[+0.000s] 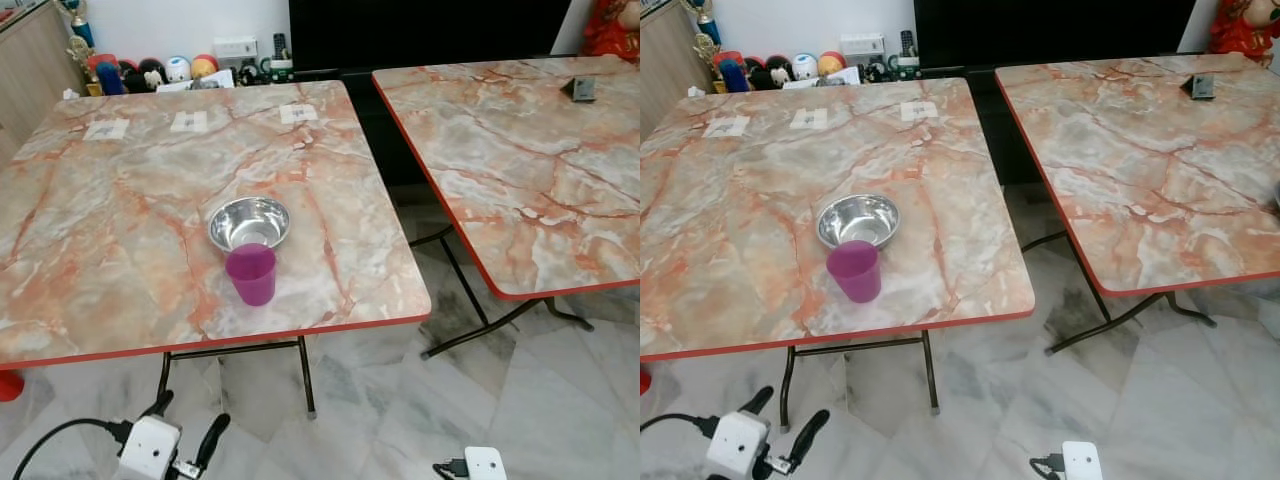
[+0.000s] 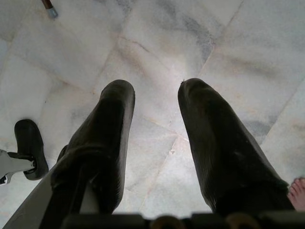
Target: Setting the table
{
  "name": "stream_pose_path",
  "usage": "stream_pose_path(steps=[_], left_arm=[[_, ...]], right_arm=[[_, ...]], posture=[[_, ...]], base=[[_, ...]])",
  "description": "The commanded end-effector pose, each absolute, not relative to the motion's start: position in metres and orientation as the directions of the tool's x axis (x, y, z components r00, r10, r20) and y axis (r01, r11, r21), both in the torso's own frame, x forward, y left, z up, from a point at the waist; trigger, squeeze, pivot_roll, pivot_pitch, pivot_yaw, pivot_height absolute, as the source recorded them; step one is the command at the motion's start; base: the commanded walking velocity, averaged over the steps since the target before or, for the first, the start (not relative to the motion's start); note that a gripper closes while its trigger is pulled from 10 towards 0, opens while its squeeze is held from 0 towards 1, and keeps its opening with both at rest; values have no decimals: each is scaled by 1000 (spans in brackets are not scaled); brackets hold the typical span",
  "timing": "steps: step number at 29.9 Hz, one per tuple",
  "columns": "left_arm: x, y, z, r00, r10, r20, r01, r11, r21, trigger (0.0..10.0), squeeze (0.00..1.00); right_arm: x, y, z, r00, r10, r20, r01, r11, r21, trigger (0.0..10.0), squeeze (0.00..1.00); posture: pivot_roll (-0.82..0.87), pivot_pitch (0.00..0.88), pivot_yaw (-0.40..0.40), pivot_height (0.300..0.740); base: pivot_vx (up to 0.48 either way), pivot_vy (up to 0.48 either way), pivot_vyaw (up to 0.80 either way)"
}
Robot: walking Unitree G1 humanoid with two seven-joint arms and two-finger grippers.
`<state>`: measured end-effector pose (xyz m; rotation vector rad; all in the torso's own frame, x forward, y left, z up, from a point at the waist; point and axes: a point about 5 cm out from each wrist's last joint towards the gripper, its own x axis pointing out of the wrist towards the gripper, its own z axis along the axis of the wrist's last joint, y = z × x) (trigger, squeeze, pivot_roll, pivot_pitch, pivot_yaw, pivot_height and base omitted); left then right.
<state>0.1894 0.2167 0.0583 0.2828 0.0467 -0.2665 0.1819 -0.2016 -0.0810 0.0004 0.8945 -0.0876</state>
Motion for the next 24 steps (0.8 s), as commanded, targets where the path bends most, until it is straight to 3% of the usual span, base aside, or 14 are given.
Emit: stream_pose_path(steps=[1,11,24], left_arm=[[195,213,67,962,-264,-64,271,927,260,10000,0],[255,196,88,974,-228,6,223,958,181,10000,0],[292,188,96,984,-178,4,177,978,114,10000,0]], right_arm=[[179,-202,-82,617,-78,-783,80,996,-37,10000,0],[182,-201,-81,627,-82,-775,90,995,-33,10000,0],[182,-200,-81,625,-94,-775,93,995,-45,10000,0]], posture=[[65,99,-3,740],[38,99,-4,740],[21,118,-3,740]], base=[[0,0,0],[0,0,0],[0,0,0]])
